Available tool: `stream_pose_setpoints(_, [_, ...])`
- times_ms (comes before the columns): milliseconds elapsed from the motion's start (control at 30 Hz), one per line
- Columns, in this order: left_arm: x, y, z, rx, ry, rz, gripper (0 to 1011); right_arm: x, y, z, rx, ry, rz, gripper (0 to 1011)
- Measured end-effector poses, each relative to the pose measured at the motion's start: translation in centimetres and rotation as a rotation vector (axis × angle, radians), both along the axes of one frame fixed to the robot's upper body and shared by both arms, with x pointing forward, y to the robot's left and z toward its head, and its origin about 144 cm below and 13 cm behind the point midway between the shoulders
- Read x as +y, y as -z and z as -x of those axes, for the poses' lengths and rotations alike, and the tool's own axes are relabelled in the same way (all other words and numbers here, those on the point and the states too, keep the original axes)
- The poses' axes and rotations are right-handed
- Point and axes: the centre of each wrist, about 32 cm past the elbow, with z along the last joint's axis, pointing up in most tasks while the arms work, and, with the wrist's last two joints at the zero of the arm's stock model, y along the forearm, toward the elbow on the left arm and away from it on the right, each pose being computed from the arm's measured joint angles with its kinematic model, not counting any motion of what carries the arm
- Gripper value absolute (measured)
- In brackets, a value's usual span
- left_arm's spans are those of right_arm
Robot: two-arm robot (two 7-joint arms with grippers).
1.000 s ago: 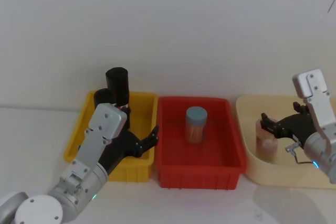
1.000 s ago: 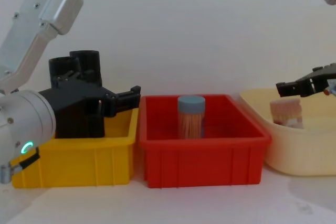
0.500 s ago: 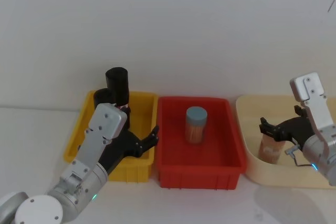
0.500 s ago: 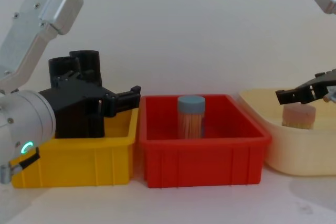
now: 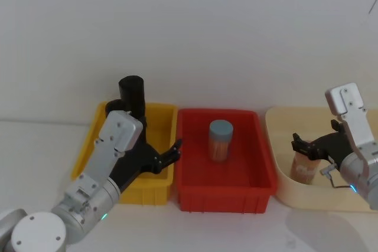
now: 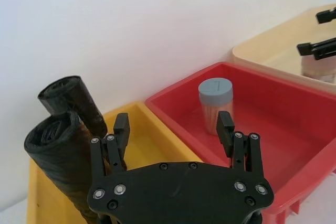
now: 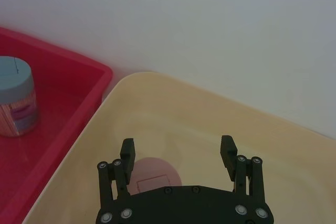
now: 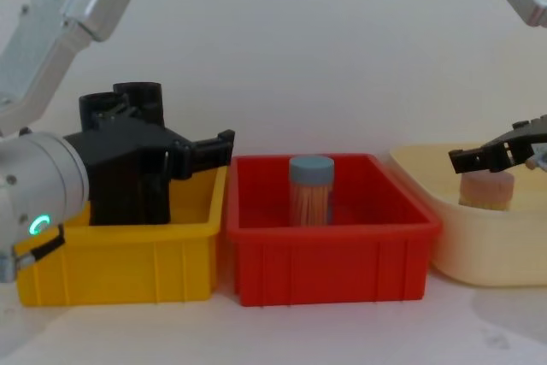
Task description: Pick up the garbage bag with the one hand and transfer it to the other hand.
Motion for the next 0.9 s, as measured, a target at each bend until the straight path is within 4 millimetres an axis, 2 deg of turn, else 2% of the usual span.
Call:
stream_pose_setpoints(467, [1.5, -1.7, 1.3, 0.016, 0.037, 0.014, 1001, 0.0, 0.0, 0.0, 0.001, 0.001, 0.002, 1000])
stream_pose_setpoints(900, [3.0, -2.2, 3.5, 0.033, -0.071, 0.018, 1002, 0.0, 0.1, 0.0, 0.002, 0.001, 0.002, 1000])
